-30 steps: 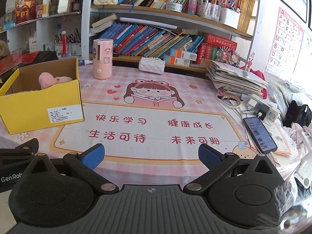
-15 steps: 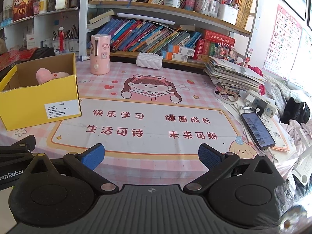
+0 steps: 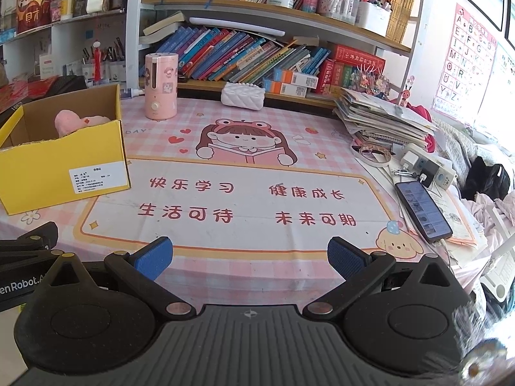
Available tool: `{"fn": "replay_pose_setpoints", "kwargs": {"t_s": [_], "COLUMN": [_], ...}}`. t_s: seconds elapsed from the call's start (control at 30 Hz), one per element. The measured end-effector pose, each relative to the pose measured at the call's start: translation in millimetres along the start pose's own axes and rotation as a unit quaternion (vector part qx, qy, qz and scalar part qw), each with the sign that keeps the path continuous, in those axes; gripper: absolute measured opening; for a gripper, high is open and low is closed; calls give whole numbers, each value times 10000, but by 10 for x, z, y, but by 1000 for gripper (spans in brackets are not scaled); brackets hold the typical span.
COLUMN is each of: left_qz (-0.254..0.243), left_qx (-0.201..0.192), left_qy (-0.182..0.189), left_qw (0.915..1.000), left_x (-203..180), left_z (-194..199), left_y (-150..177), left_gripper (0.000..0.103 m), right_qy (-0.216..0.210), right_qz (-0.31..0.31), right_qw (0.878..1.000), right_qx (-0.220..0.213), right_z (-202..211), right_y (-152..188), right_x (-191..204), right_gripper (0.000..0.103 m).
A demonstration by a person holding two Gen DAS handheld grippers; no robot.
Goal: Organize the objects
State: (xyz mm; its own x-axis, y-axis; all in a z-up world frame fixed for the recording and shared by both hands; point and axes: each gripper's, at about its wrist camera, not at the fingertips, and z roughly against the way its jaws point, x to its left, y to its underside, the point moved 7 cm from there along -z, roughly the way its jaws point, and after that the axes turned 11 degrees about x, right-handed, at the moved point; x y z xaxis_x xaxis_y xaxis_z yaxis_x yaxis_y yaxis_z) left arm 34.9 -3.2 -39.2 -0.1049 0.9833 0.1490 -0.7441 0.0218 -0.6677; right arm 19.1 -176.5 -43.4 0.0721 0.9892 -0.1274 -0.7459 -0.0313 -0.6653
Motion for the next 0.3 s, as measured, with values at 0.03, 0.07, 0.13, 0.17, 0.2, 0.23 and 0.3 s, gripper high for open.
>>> {"fn": "replay_pose_setpoints", "kwargs": {"t_s": [0.03,0.07,0.13,0.17,0.2,0.23,0.3], "left_qz": [4,9,12,20,26,29,28], "left_qx": [2,4,4,10,16,23,39], "left_qy": [6,9,12,19,27,36,50], "left_qw": [10000,10000,10000,10000,10000,10000,10000], "left_x": [-3,-5,-5,-8,-1,4,6], "left_z": [-6,-9,-10,-15,-22,-30,-45], "left_y": [2,1,1,1,2,0,-5], "left_gripper": [103,102,102,102,102,102,103], "right_qy": [4,9,3,1,4,4,1], "right_qz": [-2,0,-3,-3,1,1,-2], "right_qw": [10000,10000,10000,10000,10000,10000,10000], "right_qx": [0,3,4,3,2,4,15], "right_z": [-1,-6,-7,-6,-6,-7,-16], "right_y": [-1,-2,-2,-3,-3,-2,-4], "right_x": [1,-2,-1,0,0,1,2], "right_gripper": [103,103,103,103,103,103,103]}}
